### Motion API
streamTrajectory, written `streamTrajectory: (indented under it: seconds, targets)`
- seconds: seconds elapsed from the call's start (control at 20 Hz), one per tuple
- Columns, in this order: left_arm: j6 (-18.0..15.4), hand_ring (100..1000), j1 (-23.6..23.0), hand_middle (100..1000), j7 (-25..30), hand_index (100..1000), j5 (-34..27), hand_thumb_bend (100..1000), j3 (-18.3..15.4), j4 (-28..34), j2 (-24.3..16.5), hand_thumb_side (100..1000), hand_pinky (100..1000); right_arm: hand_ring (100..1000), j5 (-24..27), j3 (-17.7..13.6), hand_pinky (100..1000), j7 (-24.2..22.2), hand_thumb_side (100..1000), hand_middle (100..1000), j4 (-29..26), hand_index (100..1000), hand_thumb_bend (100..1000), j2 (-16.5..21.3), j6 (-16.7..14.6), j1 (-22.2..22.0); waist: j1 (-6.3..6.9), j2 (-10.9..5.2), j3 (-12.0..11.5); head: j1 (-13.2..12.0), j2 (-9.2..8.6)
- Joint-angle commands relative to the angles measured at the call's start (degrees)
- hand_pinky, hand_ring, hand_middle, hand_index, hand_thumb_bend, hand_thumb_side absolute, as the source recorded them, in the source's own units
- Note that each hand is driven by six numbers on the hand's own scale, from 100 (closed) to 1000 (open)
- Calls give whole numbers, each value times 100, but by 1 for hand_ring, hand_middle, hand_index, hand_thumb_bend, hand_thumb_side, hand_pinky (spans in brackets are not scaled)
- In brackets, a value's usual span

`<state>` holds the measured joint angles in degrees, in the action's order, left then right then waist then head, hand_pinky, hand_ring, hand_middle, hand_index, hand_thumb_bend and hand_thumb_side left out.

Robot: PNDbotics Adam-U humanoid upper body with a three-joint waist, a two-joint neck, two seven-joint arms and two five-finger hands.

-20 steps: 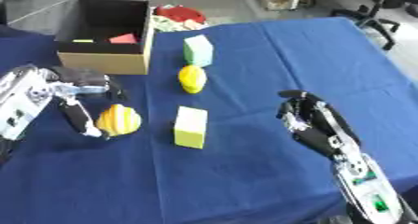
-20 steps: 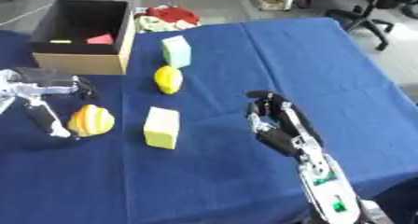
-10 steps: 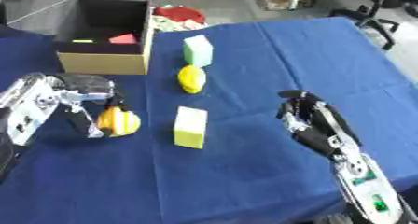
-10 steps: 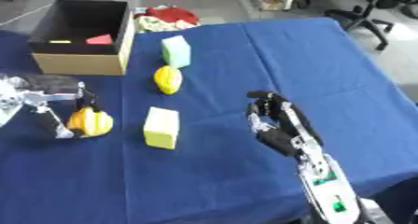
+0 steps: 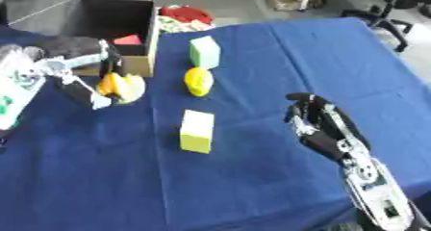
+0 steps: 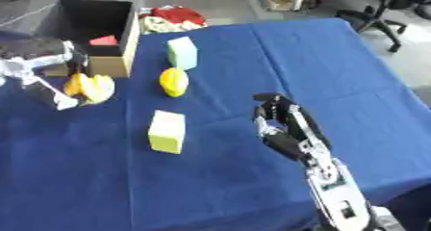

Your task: Pick up objects on the table and place them in the box.

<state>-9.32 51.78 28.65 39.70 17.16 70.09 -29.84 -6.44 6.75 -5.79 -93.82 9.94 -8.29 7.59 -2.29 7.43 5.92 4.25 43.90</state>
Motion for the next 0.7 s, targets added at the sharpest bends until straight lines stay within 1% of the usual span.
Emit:
streamTrajectory:
  seconds: [0.05, 0.15, 0.25, 0.35, 0.45, 0.55, 0.7]
  targets:
    - [763, 487, 404, 422, -793, 635, 349, 142, -555, -665, 311, 106, 665, 567, 7, 1, 695, -8, 290, 506, -48, 767, 100, 79, 4, 54, -17, -94, 8, 4, 22]
    - [1219, 485, 607, 419, -1462, 635, 635, 114, -923, -1297, 601, 108, 666, 566, 16, 19, 695, -22, 289, 506, -39, 767, 100, 70, 4, 58, -36, -98, 21, -35, 22]
    - [1562, 488, 751, 422, -2070, 641, 872, 100, -1253, -1913, 812, 113, 670, 566, 27, 41, 695, -38, 286, 506, -26, 767, 100, 68, 5, 69, -51, -93, 40, -91, 22]
    - [1827, 497, 863, 435, -2575, 657, 1043, 100, -1523, -2428, 947, 111, 676, 566, 39, 66, 695, -59, 285, 506, -14, 767, 100, 76, 5, 84, -57, -79, 84, -142, 22]
    - [1947, 500, 935, 439, -2949, 661, 1125, 100, -1698, -2767, 1020, 111, 680, 566, 51, 81, 695, -73, 284, 506, -8, 767, 100, 80, 4, 95, -53, -66, 129, -184, 22]
    - [2033, 508, 977, 447, -3260, 670, 1137, 100, -1816, -2970, 1055, 120, 684, 566, 61, 90, 695, -81, 283, 506, -5, 767, 100, 81, 4, 100, -44, -55, 171, -216, 22]
    - [2110, 528, 999, 467, -3621, 692, 1071, 100, -1871, -3078, 1072, 217, 696, 566, 69, 96, 695, -87, 280, 506, -7, 767, 100, 87, 7, 108, -26, -34, 208, -224, 22]
